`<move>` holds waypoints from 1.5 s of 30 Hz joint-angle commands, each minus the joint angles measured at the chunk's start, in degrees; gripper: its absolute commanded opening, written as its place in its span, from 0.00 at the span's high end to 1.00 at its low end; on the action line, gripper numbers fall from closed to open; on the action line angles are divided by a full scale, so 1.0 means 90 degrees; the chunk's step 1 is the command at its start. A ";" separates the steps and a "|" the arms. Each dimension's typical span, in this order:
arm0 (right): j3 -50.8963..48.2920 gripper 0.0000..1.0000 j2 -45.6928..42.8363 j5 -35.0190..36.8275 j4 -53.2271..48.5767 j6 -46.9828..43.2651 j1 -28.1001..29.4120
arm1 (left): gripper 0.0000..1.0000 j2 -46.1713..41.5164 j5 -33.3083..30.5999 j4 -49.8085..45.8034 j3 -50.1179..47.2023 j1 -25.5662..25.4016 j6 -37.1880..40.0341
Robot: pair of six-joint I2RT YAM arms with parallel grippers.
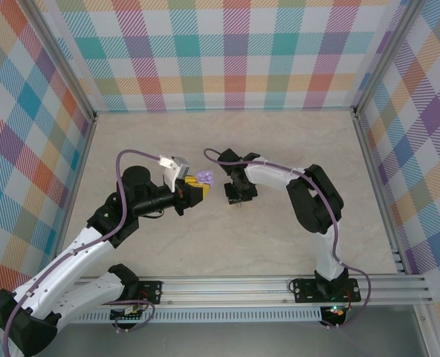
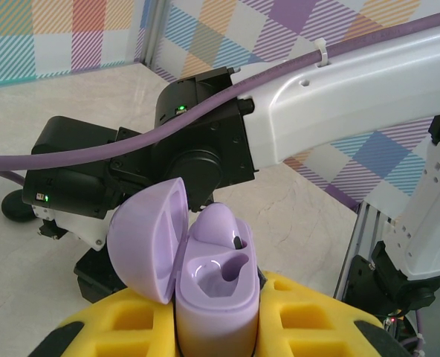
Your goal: Insert the wireless bluetooth earbuds into the charging case
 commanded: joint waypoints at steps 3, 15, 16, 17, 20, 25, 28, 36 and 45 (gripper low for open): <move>0.0141 0.74 0.0197 0.0038 -0.0254 0.0069 0.0013 | 1.00 -0.0001 0.0175 0.0155 0.0198 -0.0058 -0.0104; -0.0242 0.79 -0.0231 0.0014 0.0138 0.0077 -0.0047 | 1.00 0.0166 -0.0161 0.0008 0.0202 -0.0059 -0.0256; -0.0314 0.79 -0.0274 -0.0042 0.0207 0.0077 -0.0090 | 1.00 0.0227 -0.0235 -0.0017 0.0210 -0.0059 -0.0299; -0.0406 0.79 -0.0340 -0.0127 0.0294 0.0091 -0.0146 | 1.00 0.0312 -0.0295 -0.0013 0.0203 -0.0059 -0.0336; -0.0695 0.79 -0.0580 -0.0367 0.0550 0.0090 -0.0295 | 1.00 0.0584 -0.0324 0.0020 0.0204 -0.0039 -0.0496; -0.1207 0.79 -0.1100 -0.0739 0.0961 0.0126 -0.0595 | 1.00 0.1050 -0.0379 0.0136 0.0173 0.0046 -0.0716; -0.1497 0.79 -0.1417 -0.1034 0.1176 0.0173 -0.0799 | 1.00 0.1336 -0.0392 0.0158 0.0129 0.0133 -0.0792; -0.2190 0.78 -0.2404 -0.1529 0.1749 0.0315 -0.1112 | 1.00 0.1763 -0.0454 0.0654 -0.0245 0.0271 -0.0966; -0.2385 0.77 -0.3219 -0.2019 0.2078 0.0364 -0.1141 | 1.00 0.1698 -0.0649 0.1768 -0.1008 0.0273 -0.0769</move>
